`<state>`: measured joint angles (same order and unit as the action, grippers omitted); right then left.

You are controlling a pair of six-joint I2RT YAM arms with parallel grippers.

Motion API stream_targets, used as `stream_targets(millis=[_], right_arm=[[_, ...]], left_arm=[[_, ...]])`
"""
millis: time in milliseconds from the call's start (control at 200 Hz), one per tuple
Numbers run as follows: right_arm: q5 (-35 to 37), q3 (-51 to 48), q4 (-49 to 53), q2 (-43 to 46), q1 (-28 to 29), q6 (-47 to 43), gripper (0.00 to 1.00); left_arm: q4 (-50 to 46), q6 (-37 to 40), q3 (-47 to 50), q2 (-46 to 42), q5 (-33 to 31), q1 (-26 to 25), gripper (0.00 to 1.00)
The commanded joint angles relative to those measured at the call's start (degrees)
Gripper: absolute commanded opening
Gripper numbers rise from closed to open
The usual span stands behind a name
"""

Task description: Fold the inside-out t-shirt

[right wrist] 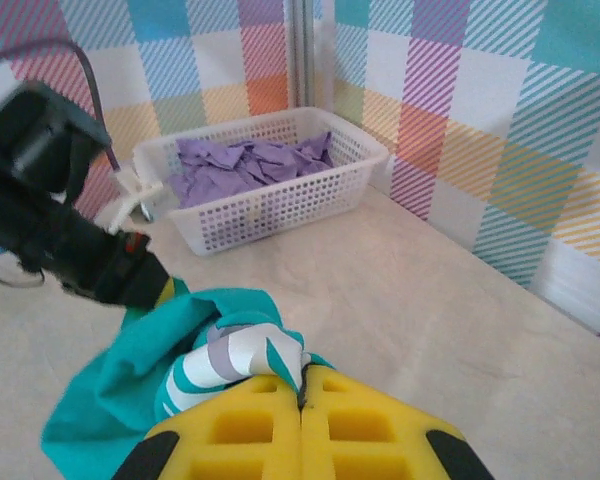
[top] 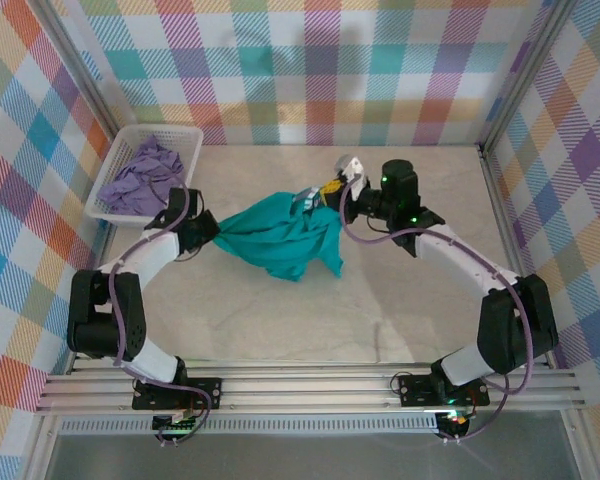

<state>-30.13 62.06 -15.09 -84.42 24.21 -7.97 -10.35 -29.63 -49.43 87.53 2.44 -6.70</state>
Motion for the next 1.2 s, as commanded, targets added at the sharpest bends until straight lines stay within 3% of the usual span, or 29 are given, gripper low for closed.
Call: stream_targets(millis=[0, 50, 125, 205, 300, 460, 565, 665, 740, 905, 1050, 1195], right_arm=[[-4.2, -0.7, -4.1, 0.7, 0.3, 3.1, 0.0], [-5.1, -1.1, -2.3, 0.7, 0.4, 1.2, 0.0], [-5.9, -1.1, 1.4, 0.6, 0.5, -1.3, 0.0], [-6.7, -0.9, 4.1, 0.2, 0.5, -3.1, 0.0], [-6.6, -0.7, 5.5, -0.2, 0.6, -4.1, 0.0], [-6.6, -0.6, 6.0, -0.1, 0.9, -4.4, 0.0], [-6.9, -0.6, 6.2, 0.4, 0.9, -4.5, 0.0], [-6.6, -0.7, 6.6, 1.9, 0.9, -4.9, 0.0], [-5.9, -0.5, 6.5, 3.8, 0.8, -5.3, 0.0], [-10.8, 1.5, -5.6, 6.4, -1.3, 5.2, 0.0], [-13.6, 0.5, -14.7, 6.9, -1.3, 13.6, 0.0], [-11.8, -7.7, -10.3, 8.4, -1.1, 9.6, 0.0]], left_arm=[[5.7, -0.5, 3.5, -7.3, 1.2, -3.4, 0.32], [5.3, 0.5, 4.5, -10.8, 1.3, -5.0, 0.49], [5.8, 2.2, 5.4, -16.2, 2.4, -7.3, 0.64], [8.6, 3.1, 5.9, -19.9, 7.6, -11.1, 0.8], [10.5, 3.2, 3.4, -19.3, 14.1, -16.9, 0.83], [8.3, 5.7, -3.5, -11.8, 13.9, -24.1, 0.82], [7.4, 5.8, -7.7, -5.6, 10.9, -24.4, 0.73], [7.3, 5.1, -10.9, 0.3, 6.3, -23.4, 0.45], [10.3, 2.1, -11.3, 3.2, 7.4, -20.3, 0.27], [12.5, -4.9, -8.7, 4.8, 5.2, -13.7, 0.01], [16.4, -11.4, -0.7, 1.4, 3.8, -8.3, 0.0], [18.5, -11.7, 6.1, -3.3, 0.3, -7.2, 0.0]])
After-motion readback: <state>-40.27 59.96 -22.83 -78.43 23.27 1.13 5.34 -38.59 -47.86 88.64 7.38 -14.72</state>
